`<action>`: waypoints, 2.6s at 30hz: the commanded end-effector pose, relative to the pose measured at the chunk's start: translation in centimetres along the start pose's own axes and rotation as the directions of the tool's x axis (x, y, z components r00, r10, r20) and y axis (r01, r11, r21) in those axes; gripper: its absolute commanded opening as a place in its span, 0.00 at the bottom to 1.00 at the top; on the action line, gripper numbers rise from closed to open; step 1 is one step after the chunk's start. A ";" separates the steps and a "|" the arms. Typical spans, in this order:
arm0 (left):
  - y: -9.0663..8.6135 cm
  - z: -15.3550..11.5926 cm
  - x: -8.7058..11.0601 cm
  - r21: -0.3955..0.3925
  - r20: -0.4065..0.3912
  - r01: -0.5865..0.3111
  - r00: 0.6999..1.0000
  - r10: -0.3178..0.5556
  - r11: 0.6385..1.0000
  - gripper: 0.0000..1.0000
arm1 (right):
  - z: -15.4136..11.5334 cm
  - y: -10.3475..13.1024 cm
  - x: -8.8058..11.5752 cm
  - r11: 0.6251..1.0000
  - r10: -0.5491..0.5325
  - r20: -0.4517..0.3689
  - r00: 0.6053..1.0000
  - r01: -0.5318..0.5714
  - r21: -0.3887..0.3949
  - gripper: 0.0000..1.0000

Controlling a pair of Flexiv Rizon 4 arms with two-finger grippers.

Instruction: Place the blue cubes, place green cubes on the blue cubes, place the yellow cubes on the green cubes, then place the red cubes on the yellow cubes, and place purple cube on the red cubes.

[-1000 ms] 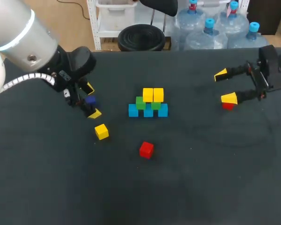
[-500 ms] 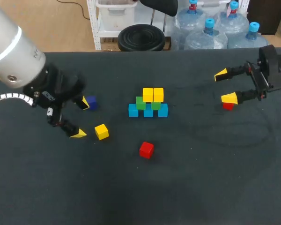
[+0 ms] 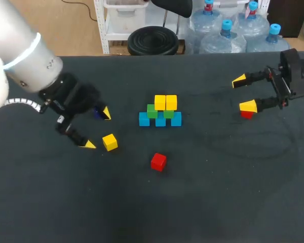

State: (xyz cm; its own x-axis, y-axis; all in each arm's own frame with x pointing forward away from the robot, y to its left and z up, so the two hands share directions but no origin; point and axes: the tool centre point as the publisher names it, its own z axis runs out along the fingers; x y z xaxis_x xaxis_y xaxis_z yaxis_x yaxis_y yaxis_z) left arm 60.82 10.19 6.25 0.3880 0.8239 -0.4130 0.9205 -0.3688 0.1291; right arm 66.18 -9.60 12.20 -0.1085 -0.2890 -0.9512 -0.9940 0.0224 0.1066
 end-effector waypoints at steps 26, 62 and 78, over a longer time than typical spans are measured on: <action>2.6 4.4 2.1 0.277 0.040 -0.234 0.972 0.232 0.932 1.00 | 0.1 -0.1 0.0 1.000 -0.001 0.001 1.000 0.001 0.000 1.00; 2.0 6.5 3.1 0.299 0.071 -0.252 0.968 0.241 0.921 0.33 | 0.1 -0.1 0.0 1.000 -0.001 0.001 1.000 0.001 0.000 1.00; 2.6 4.3 1.5 0.239 0.017 -0.047 0.999 0.044 0.970 0.00 | 0.1 -0.1 0.0 1.000 -0.001 0.001 1.000 0.001 0.000 1.00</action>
State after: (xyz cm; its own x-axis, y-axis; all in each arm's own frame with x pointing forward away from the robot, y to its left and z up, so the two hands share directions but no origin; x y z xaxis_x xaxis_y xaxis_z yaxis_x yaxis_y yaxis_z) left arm 64.20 8.43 1.17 0.4518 0.7823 -0.4288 0.8441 -0.5305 -0.0784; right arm 66.19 -9.60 12.18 -0.1085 -0.2887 -0.9513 -0.9941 0.0225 0.1065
